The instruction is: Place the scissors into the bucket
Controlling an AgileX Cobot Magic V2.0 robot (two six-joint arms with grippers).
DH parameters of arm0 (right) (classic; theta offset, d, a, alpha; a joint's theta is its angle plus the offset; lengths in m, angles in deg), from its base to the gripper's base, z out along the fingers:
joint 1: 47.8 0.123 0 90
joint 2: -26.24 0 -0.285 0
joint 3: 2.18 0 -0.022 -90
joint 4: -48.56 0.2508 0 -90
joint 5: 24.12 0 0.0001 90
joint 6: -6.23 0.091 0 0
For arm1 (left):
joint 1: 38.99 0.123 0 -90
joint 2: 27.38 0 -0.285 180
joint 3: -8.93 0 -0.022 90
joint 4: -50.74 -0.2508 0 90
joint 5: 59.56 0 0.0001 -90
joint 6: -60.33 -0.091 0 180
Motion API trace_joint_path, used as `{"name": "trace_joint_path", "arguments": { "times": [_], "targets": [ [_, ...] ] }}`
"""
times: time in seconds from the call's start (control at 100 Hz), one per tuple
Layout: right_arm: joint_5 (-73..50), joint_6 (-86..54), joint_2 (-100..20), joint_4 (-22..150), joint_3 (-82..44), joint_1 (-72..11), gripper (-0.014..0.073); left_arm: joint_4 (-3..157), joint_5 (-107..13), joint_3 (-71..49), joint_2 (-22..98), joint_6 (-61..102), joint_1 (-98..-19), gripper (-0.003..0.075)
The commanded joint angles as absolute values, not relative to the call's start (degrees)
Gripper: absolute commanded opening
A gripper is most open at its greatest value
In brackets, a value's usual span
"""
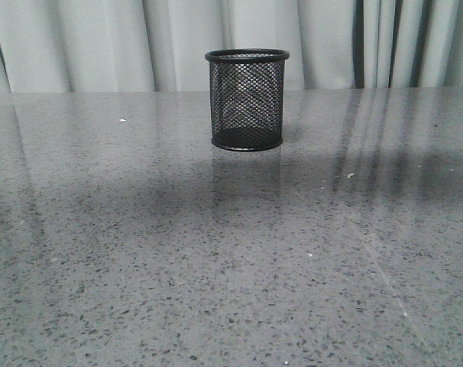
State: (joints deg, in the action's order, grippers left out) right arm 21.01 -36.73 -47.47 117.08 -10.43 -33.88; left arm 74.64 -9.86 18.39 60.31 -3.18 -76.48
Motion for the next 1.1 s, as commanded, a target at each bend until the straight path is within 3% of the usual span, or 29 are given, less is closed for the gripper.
{"name": "trace_joint_path", "arguments": {
  "times": [0.0, 0.46, 0.53, 0.67, 0.77, 0.92, 1.09],
  "targets": [
    [19.29, -37.41, -46.51, 120.01, -8.43, -33.78, 0.0373, 75.90, -14.24, 20.34, 58.76, -2.14, -76.93, 0.0169],
    [21.70, -37.41, -49.44, 120.17, -8.43, -33.78, 0.0367, 75.90, -15.24, 20.34, 58.76, -1.93, -76.93, 0.0169],
    [21.70, -37.41, -49.72, 120.17, -8.43, -33.78, 0.0323, 75.90, -15.24, 20.34, 58.76, -1.93, -76.93, 0.0169],
    [21.27, -37.49, -49.74, 120.17, -8.43, -33.78, 0.0155, 75.90, -15.24, 20.34, 58.76, -1.93, -76.93, 0.0174],
    [20.74, -37.64, -49.74, 120.17, -8.43, -33.78, 0.0032, 76.01, -15.24, 20.34, 58.76, -1.93, -76.93, 0.0270],
    [20.50, -37.73, -49.74, 120.17, -8.43, -33.78, -0.0057, 76.01, -15.50, 20.34, 58.76, -1.93, -76.93, 0.0553],
    [18.07, -37.73, -49.74, 120.17, -8.43, -33.78, -0.0057, 75.76, -15.37, 20.34, 57.22, -1.74, -76.53, 0.0589]
  ]
}}
